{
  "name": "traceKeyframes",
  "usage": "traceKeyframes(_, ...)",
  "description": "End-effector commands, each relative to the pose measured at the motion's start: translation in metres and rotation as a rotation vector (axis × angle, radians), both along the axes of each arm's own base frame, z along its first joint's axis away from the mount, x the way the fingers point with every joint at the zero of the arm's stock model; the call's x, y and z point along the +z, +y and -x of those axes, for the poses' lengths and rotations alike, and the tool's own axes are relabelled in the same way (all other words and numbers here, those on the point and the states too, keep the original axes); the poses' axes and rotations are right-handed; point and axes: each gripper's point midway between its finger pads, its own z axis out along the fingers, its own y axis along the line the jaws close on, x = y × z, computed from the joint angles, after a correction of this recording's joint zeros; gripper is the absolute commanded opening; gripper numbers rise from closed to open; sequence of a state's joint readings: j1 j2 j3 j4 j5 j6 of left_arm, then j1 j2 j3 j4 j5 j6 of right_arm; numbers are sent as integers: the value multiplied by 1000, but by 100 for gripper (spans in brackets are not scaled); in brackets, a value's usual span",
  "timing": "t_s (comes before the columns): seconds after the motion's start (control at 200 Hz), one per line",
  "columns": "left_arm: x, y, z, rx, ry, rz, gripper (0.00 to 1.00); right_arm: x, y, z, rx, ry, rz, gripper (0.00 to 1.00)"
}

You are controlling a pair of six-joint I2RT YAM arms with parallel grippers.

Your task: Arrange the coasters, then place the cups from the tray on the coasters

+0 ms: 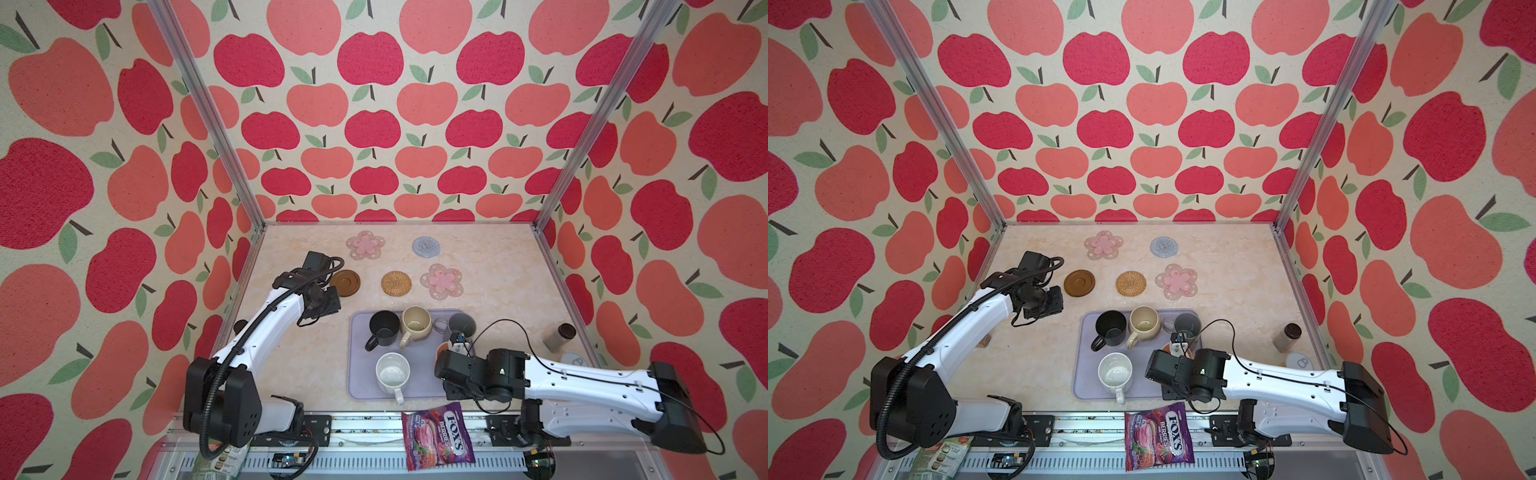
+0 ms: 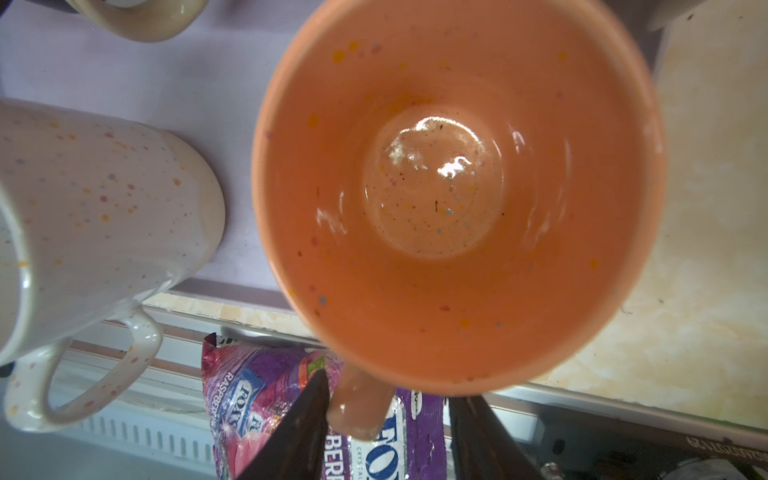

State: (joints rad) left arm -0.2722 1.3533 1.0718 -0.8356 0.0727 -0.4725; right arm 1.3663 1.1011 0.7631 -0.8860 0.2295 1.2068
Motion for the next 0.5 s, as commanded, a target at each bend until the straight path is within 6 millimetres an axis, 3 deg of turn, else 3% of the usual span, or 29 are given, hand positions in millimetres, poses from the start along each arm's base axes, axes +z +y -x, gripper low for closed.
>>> traceKeyframes(0.0, 0, -2, 2, -17, -4, 18, 34, -5, -16, -6, -53, -25, 25, 48)
traceKeyframes(0.255, -3, -6, 2, -18, 2, 39, 34, -5, -42, -11, -118, -44, 45, 44)
traceKeyframes(0.495, -5, -8, 2, -18, 7, 48, 34, -10, -27, -8, -50, -19, -1, 44)
